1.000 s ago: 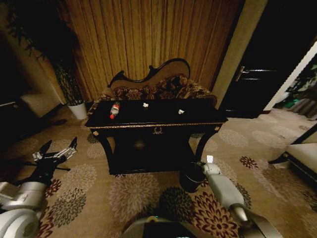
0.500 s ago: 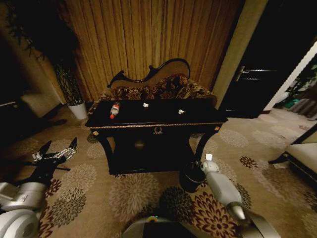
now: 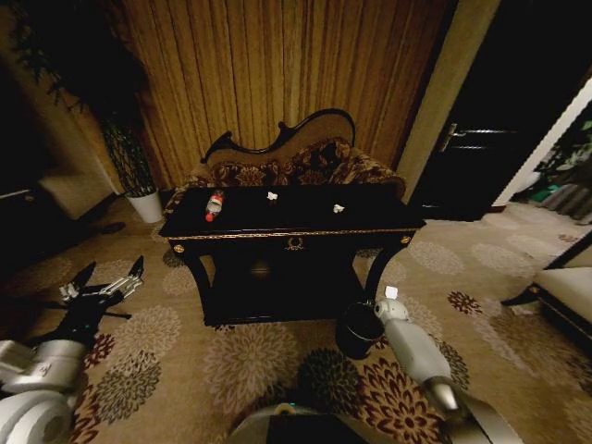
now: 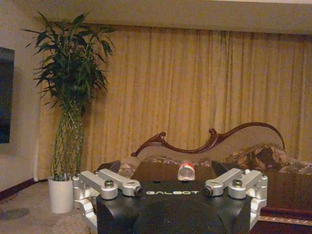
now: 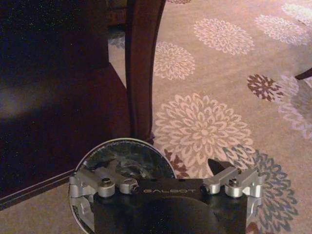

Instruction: Move to the front of the table and place the trash on the table into the trash bin.

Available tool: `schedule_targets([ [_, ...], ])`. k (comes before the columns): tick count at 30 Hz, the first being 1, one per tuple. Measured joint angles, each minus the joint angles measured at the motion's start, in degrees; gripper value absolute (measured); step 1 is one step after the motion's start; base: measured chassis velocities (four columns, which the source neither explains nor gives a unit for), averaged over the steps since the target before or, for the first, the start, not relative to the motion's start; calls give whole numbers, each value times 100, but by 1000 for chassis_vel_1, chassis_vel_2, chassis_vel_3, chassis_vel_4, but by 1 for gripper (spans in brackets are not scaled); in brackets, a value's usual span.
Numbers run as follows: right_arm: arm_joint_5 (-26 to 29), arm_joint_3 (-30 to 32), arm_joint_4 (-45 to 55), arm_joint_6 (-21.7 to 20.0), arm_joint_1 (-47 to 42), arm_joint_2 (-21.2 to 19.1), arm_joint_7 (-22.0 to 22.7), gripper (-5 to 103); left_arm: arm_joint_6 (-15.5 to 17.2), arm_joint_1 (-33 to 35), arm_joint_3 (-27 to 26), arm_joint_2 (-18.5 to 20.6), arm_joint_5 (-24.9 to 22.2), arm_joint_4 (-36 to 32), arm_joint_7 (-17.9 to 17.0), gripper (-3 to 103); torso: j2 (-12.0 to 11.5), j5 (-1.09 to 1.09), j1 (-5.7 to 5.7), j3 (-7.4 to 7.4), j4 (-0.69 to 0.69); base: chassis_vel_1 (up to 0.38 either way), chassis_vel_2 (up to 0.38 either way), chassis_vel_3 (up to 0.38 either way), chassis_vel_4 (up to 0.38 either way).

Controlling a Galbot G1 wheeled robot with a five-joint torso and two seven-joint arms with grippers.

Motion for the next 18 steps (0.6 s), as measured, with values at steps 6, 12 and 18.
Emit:
schedule_targets([
  [6, 23, 16, 96, 2, -56, 1, -4, 100, -2, -3, -8, 20, -6, 0, 1, 100, 0, 0, 0, 0, 1, 0, 0, 0, 0],
  [12, 26, 24, 234, 56, -151, -23, -25, 100, -2, -7, 3, 0, -8, 0, -1, 100, 0, 0, 0, 0, 1, 0, 0, 0, 0],
  [18, -6, 20, 884, 734, -547, -208, -526, 100, -5, -39, 43, -12, -19, 0, -6, 100, 0, 0, 0, 0, 0, 0, 0, 0, 0],
])
